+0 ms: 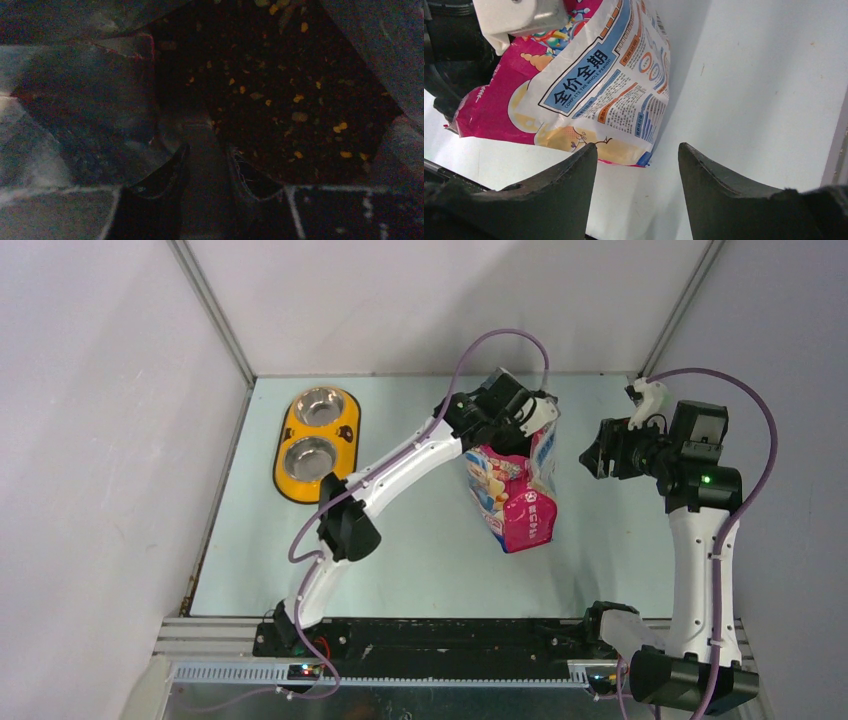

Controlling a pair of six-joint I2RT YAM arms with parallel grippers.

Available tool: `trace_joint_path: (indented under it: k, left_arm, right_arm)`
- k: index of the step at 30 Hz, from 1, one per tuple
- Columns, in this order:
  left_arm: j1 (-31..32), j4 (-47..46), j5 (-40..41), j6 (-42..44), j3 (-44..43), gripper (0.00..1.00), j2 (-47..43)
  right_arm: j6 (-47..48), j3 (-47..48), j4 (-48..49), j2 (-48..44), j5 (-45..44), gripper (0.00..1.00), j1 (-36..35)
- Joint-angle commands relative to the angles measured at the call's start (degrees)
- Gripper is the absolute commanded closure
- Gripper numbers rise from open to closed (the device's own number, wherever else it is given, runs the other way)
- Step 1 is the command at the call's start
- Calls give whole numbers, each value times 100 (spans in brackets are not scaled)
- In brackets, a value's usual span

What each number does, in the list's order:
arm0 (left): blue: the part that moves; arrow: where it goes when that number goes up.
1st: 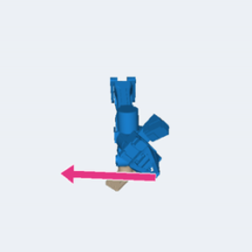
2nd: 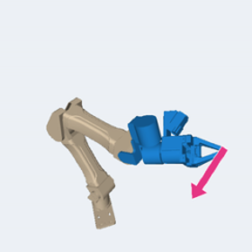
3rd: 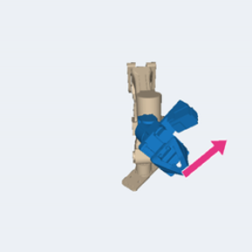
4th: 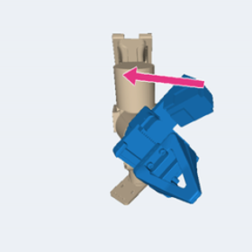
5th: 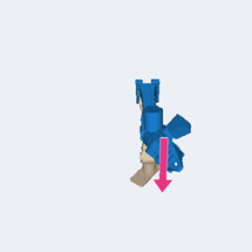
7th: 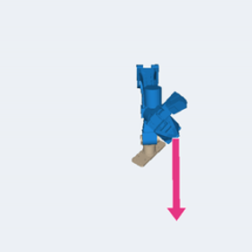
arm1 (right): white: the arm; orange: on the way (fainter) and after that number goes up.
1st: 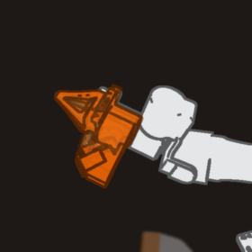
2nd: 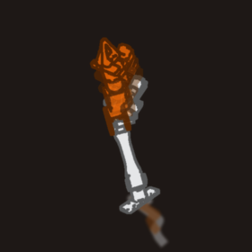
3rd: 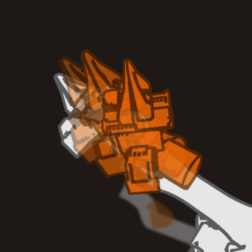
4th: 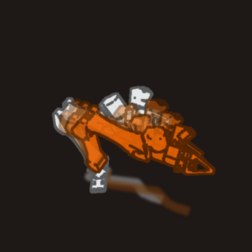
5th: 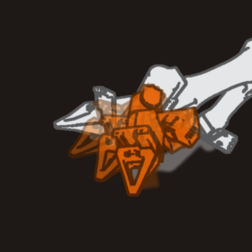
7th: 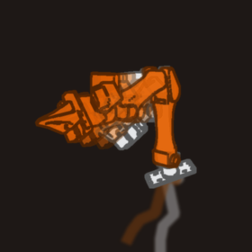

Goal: Serve the pet food

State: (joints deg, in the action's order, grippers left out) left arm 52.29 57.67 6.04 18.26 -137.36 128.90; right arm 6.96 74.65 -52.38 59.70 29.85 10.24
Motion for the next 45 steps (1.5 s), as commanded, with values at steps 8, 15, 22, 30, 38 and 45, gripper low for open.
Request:
trace_joint_path:
  k: [8, 15, 22, 30, 38, 45]
  left_arm:
    - [-834, 302, -3877, -2656, 559, 100, -466]
    - [-1266, -413, -4949, -3681, 1045, 100, -887]
    - [-1838, -1999, -5666, -5513, 1478, 100, -1104]
    - [-2467, -2969, -6001, -6597, 1715, 100, -1170]
    - [-2928, -3441, -6204, -7062, 2278, 100, -1499]
    - [-3189, -3502, -6247, -7073, 2129, 100, -1700]
  right_arm:
    - [-89, -3, 38, 65, 173, 36, 22]
    - [-32, -3, -16, 67, 19, 36, 22]
    - [92, -3, -86, 154, -265, 36, 22]
    - [198, -3, -180, 258, -455, 36, 30]
    - [144, 36, -144, 310, -480, 36, 31]
    - [166, 99, -137, 400, -537, 36, 31]
